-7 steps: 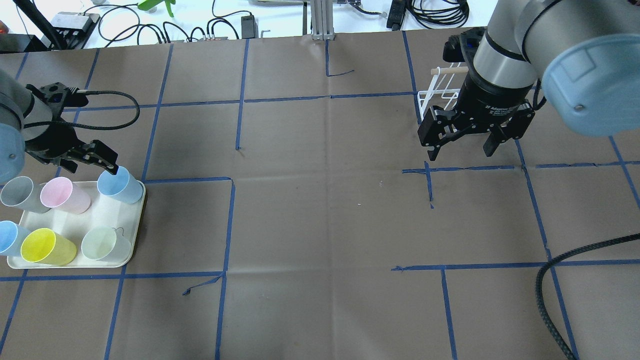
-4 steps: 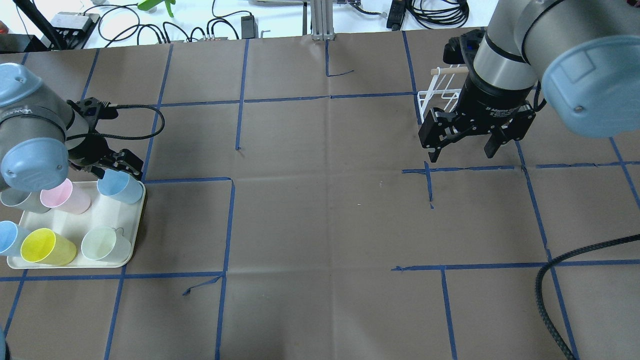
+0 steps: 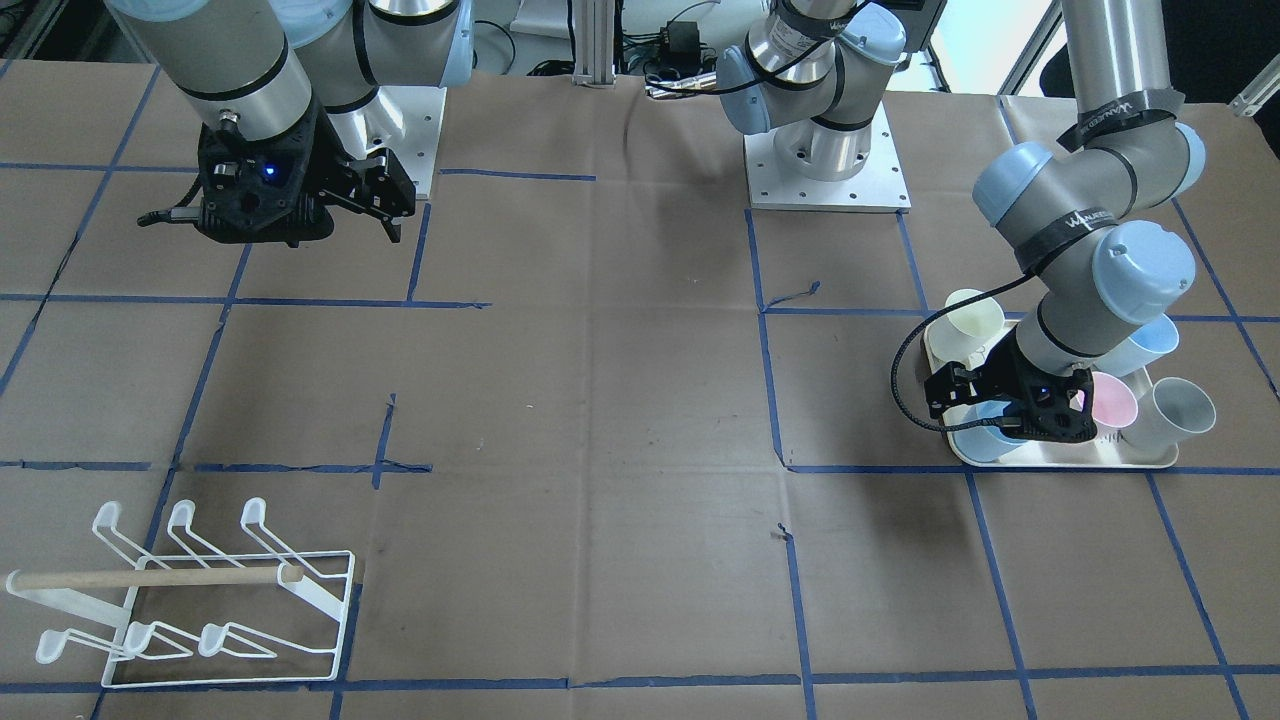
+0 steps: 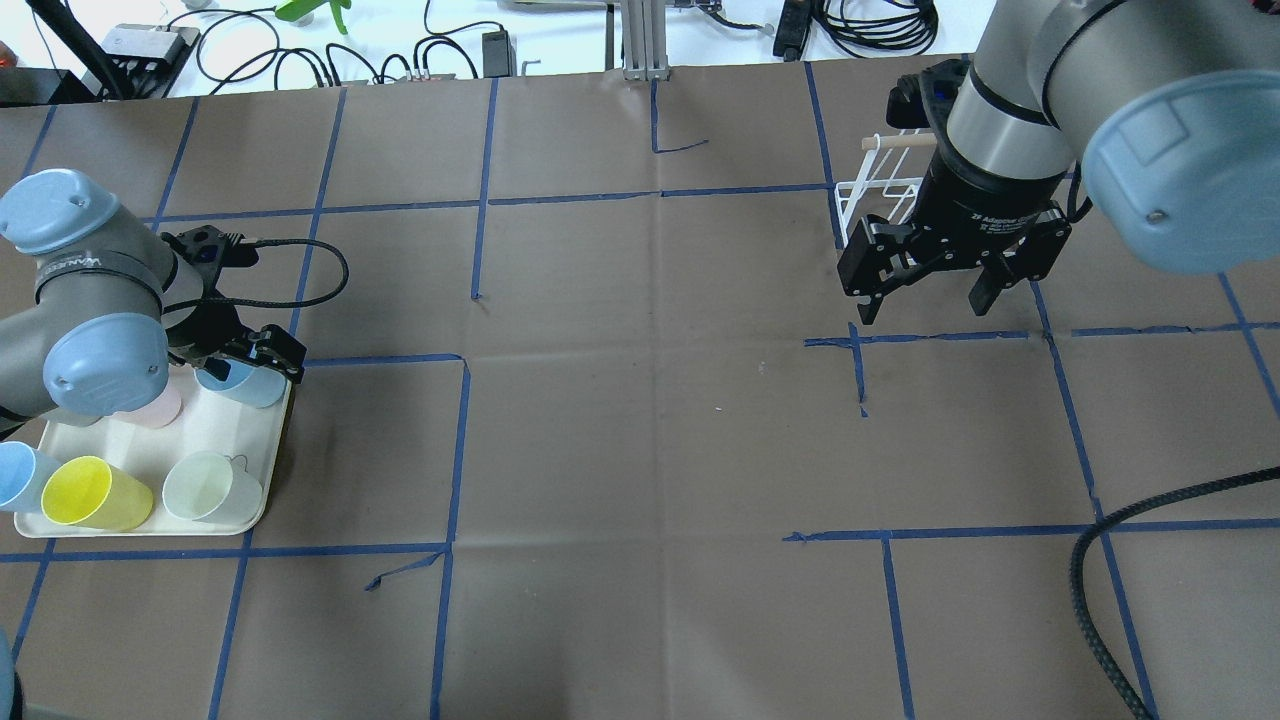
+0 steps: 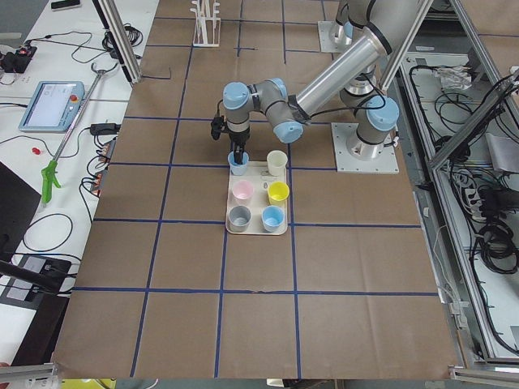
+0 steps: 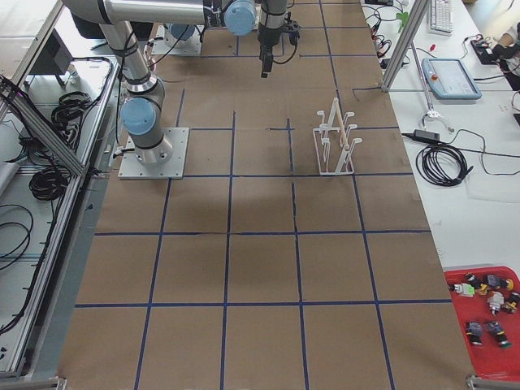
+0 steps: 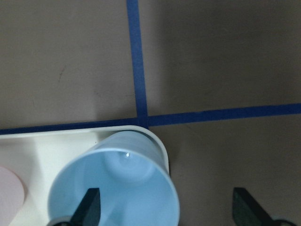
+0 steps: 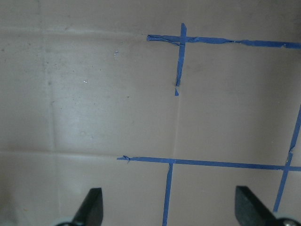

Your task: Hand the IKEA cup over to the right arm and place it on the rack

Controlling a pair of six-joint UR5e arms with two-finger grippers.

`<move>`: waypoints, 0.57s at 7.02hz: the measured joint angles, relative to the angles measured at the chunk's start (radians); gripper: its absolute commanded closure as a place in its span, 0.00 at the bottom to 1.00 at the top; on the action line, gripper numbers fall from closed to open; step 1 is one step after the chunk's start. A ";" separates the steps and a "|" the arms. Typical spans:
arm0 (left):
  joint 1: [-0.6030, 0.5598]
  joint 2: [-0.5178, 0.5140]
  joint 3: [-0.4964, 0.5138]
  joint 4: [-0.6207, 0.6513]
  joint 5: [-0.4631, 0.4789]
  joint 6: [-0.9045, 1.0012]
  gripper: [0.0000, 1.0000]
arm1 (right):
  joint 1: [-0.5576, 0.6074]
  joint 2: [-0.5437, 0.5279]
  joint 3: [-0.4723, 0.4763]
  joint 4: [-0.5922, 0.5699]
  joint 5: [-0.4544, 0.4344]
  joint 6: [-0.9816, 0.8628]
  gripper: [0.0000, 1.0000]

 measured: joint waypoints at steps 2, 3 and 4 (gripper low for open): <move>-0.002 0.001 -0.002 0.000 -0.001 0.000 0.86 | 0.000 0.000 0.000 0.000 0.003 0.000 0.00; -0.002 0.002 -0.001 -0.004 -0.001 0.000 1.00 | 0.000 -0.001 0.000 0.000 0.003 0.000 0.00; -0.003 0.003 0.001 -0.011 -0.002 0.001 1.00 | 0.000 -0.001 0.000 0.000 0.003 0.000 0.00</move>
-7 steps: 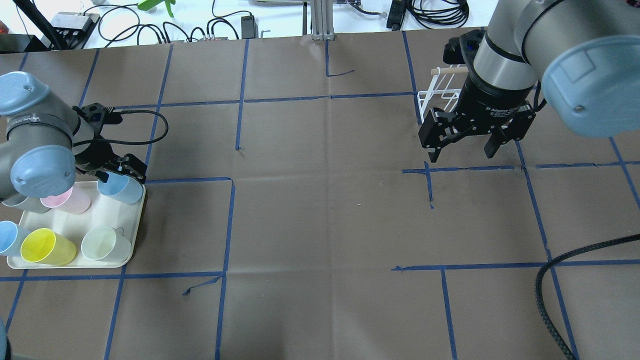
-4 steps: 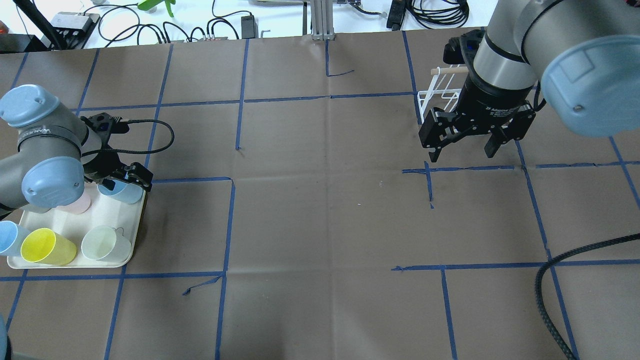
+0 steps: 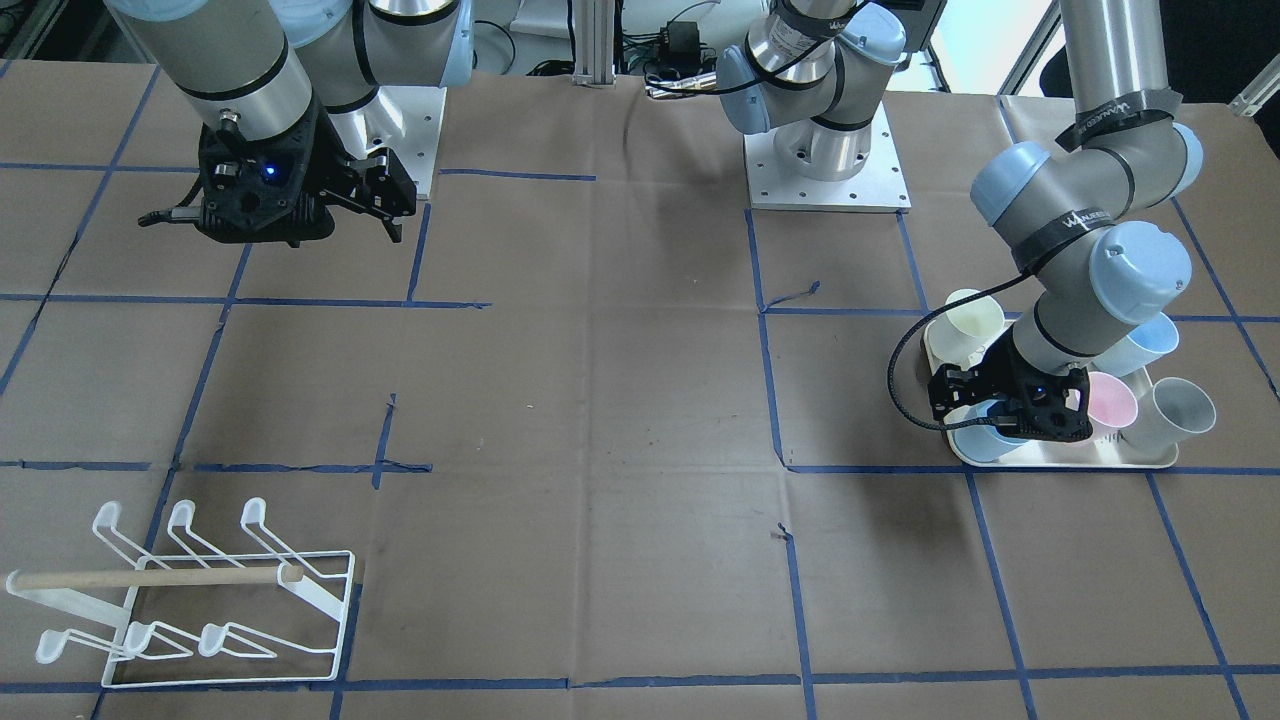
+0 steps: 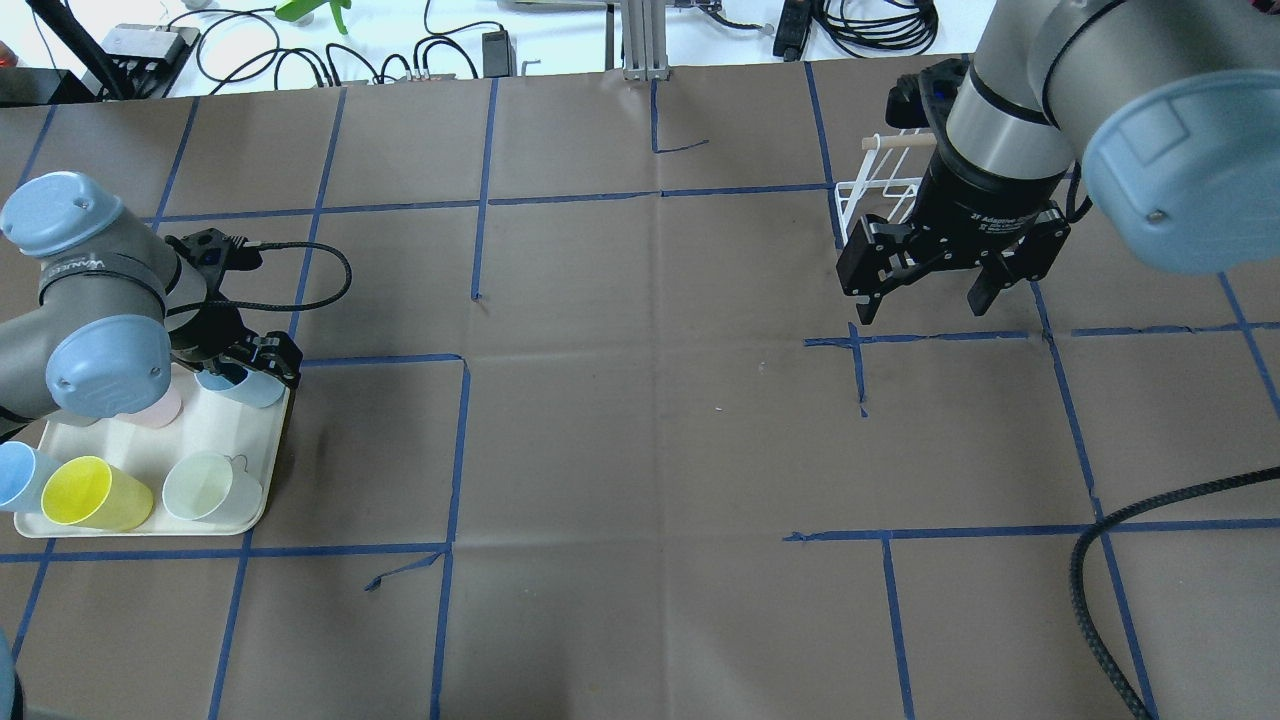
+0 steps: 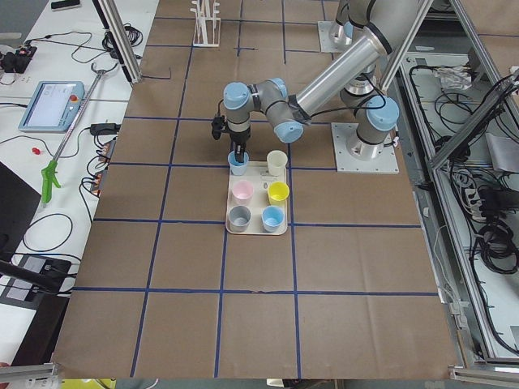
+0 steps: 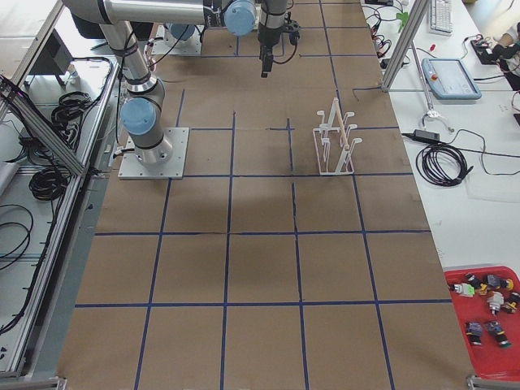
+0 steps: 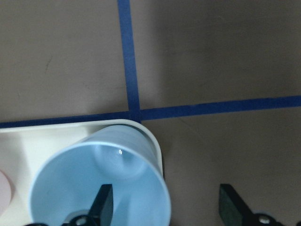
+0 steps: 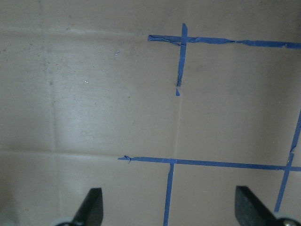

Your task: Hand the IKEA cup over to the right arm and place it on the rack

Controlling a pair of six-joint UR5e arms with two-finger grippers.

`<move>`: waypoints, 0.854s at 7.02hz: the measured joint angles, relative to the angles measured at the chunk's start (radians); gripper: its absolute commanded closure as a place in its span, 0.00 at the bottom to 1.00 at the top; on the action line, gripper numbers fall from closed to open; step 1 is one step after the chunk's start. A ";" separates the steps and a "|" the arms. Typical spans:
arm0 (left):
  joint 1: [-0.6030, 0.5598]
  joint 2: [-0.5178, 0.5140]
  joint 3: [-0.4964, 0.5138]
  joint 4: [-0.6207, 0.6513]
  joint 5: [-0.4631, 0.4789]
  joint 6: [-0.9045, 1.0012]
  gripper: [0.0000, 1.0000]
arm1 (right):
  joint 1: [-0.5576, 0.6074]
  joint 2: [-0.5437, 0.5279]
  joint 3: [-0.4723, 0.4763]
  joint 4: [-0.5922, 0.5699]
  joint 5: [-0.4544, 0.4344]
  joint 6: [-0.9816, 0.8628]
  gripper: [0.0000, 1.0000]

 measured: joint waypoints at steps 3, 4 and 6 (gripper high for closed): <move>0.003 0.027 0.015 -0.026 0.002 0.004 1.00 | 0.000 -0.002 -0.001 0.000 0.003 0.000 0.00; 0.003 0.039 0.026 -0.045 0.009 0.004 1.00 | 0.000 -0.002 -0.001 0.000 0.003 0.000 0.00; 0.003 0.076 0.116 -0.206 0.020 0.002 1.00 | 0.001 -0.002 -0.002 0.000 0.003 0.000 0.00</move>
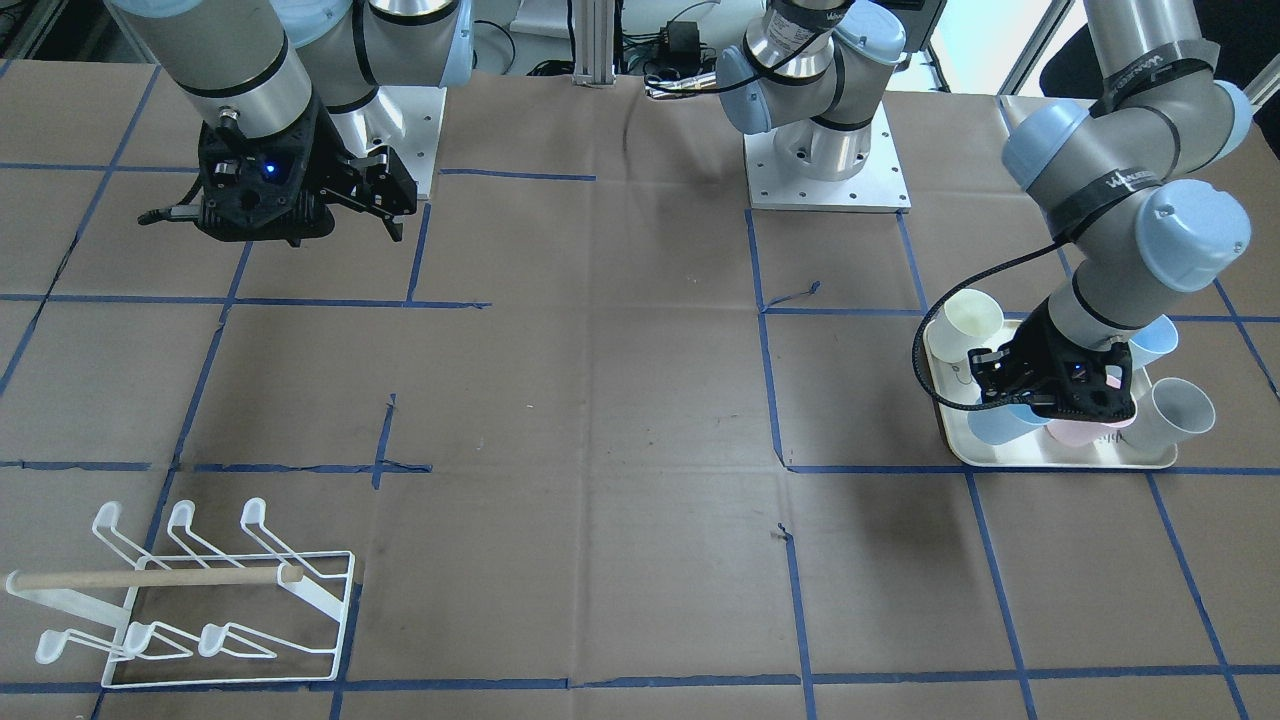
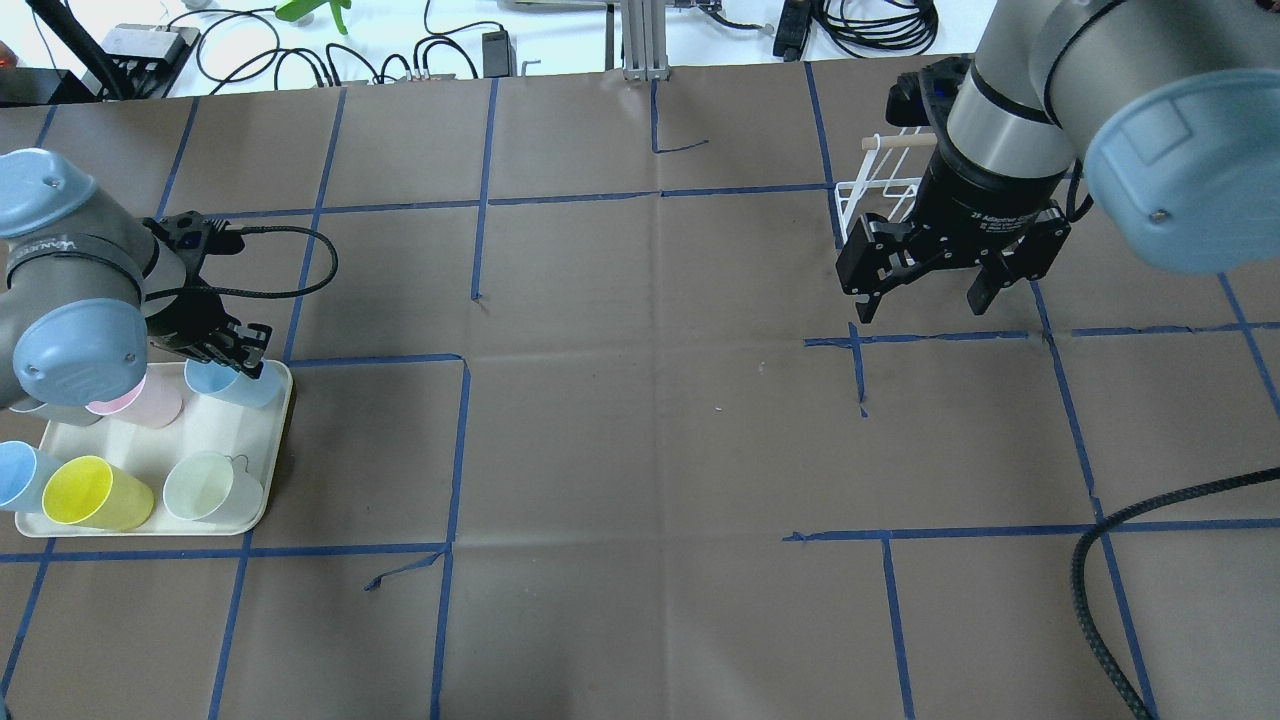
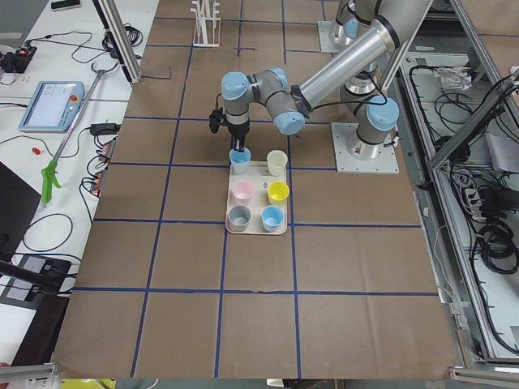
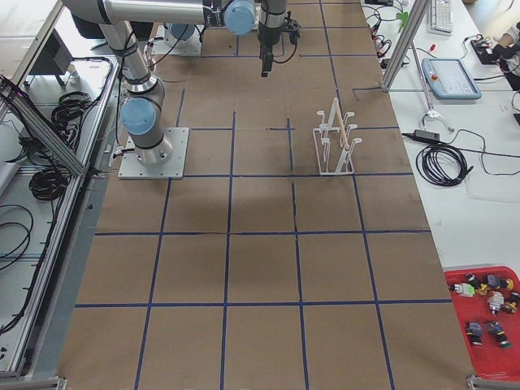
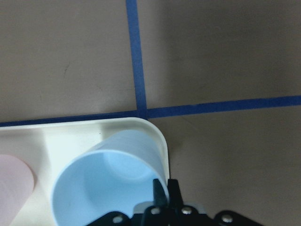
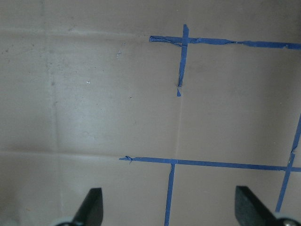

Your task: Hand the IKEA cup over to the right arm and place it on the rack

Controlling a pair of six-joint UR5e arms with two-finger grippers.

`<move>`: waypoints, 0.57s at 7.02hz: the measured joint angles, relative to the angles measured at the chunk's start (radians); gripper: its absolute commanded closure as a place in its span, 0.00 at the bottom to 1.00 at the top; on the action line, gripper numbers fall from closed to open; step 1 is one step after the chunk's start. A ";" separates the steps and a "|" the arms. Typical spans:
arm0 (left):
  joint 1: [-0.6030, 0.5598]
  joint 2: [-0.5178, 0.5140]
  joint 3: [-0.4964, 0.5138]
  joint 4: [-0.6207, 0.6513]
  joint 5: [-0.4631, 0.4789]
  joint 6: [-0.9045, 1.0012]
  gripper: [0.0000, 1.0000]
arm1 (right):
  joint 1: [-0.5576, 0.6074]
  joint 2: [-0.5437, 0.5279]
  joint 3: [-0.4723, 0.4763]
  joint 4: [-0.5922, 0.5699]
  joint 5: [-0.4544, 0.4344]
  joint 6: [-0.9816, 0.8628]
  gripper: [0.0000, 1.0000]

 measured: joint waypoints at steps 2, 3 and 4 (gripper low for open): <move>-0.006 -0.002 0.183 -0.214 0.004 -0.029 1.00 | 0.000 0.004 0.001 -0.013 0.001 0.001 0.00; -0.026 -0.016 0.279 -0.288 0.000 -0.051 1.00 | 0.001 0.019 0.003 -0.082 0.003 0.005 0.00; -0.054 -0.036 0.359 -0.329 -0.005 -0.062 1.00 | 0.003 0.044 0.012 -0.208 0.005 0.009 0.00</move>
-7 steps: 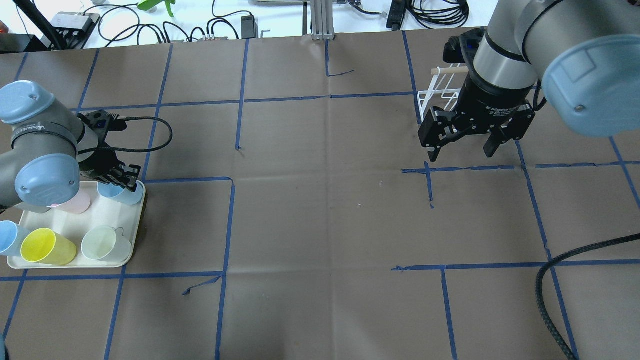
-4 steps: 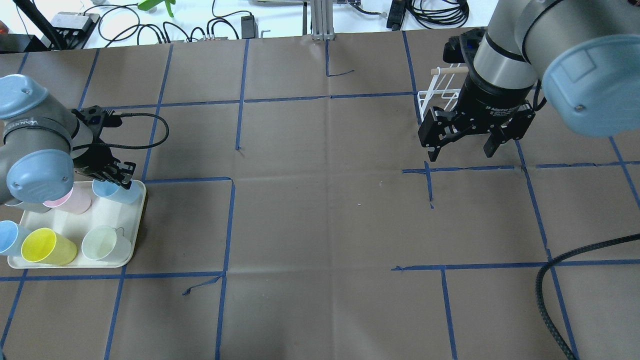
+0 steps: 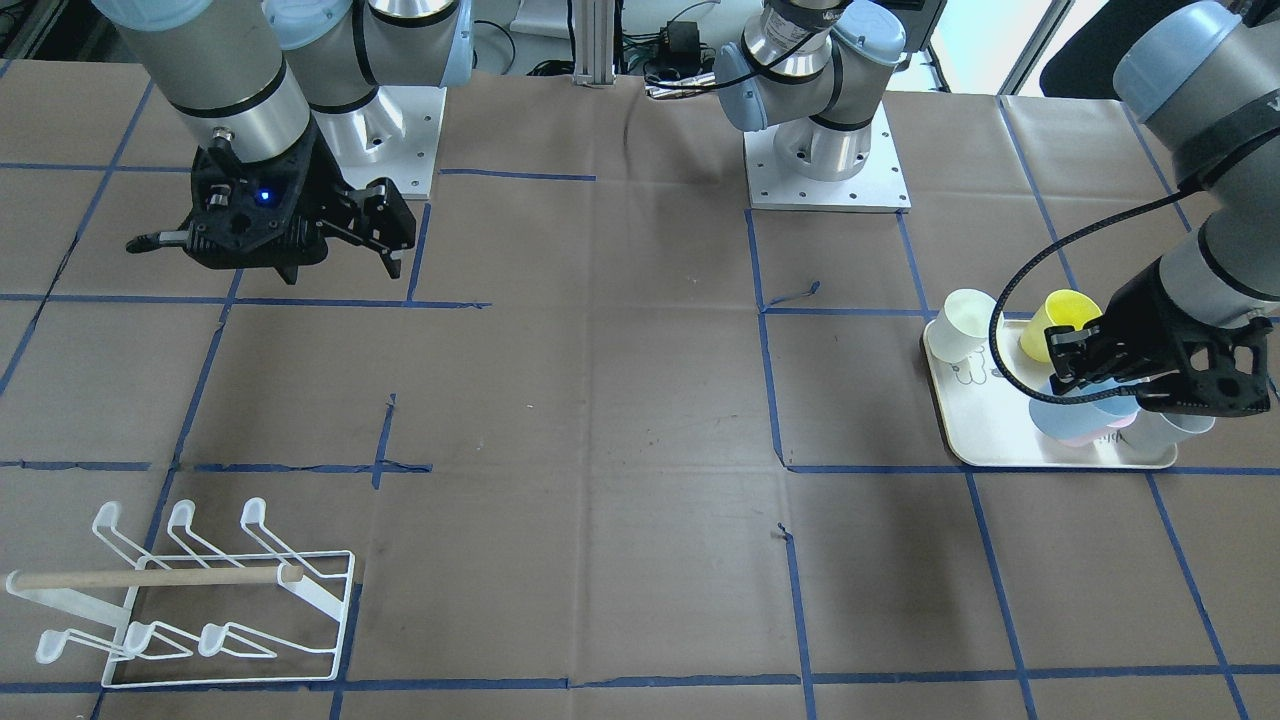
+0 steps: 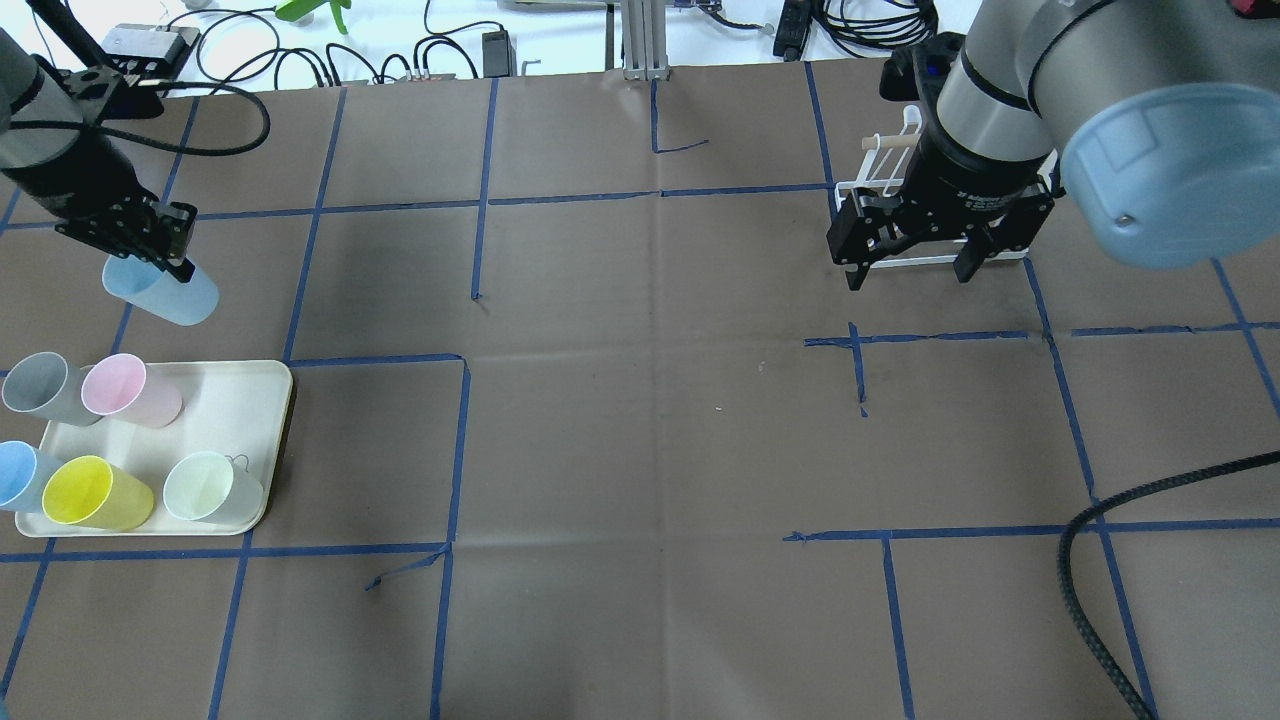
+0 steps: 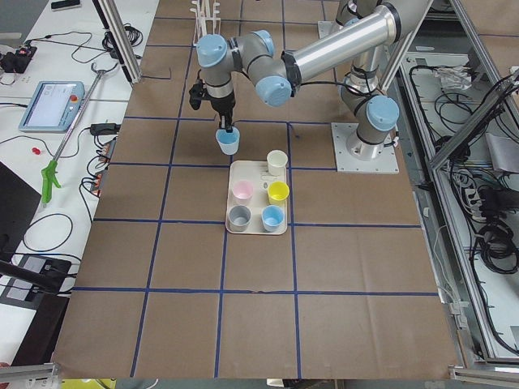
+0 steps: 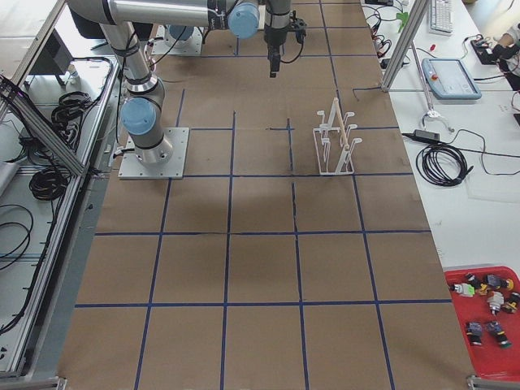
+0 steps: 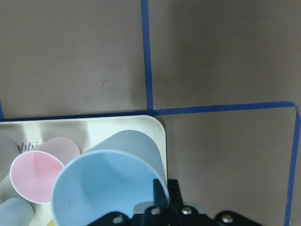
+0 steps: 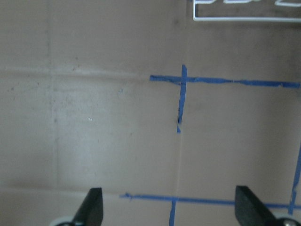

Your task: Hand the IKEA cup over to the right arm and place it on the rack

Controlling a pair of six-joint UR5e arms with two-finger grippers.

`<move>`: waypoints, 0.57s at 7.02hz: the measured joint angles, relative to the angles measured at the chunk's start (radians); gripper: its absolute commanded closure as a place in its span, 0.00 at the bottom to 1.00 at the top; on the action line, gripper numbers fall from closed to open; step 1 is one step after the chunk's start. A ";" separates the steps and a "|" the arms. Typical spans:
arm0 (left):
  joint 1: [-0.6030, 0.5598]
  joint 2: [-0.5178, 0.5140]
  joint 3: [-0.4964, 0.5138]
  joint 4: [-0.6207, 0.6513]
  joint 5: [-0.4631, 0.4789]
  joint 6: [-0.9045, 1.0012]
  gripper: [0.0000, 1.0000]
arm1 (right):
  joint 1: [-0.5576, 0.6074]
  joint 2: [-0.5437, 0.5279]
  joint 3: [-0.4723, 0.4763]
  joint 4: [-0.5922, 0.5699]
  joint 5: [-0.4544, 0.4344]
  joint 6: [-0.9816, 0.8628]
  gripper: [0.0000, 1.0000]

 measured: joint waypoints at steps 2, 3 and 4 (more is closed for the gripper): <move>-0.040 -0.059 0.104 0.003 -0.062 -0.003 1.00 | 0.010 0.027 0.033 -0.271 0.031 0.021 0.00; -0.074 -0.082 0.119 0.064 -0.099 0.003 1.00 | 0.015 0.034 0.045 -0.374 0.136 0.081 0.00; -0.122 -0.092 0.103 0.164 -0.125 0.008 1.00 | 0.018 0.038 0.057 -0.462 0.309 0.206 0.00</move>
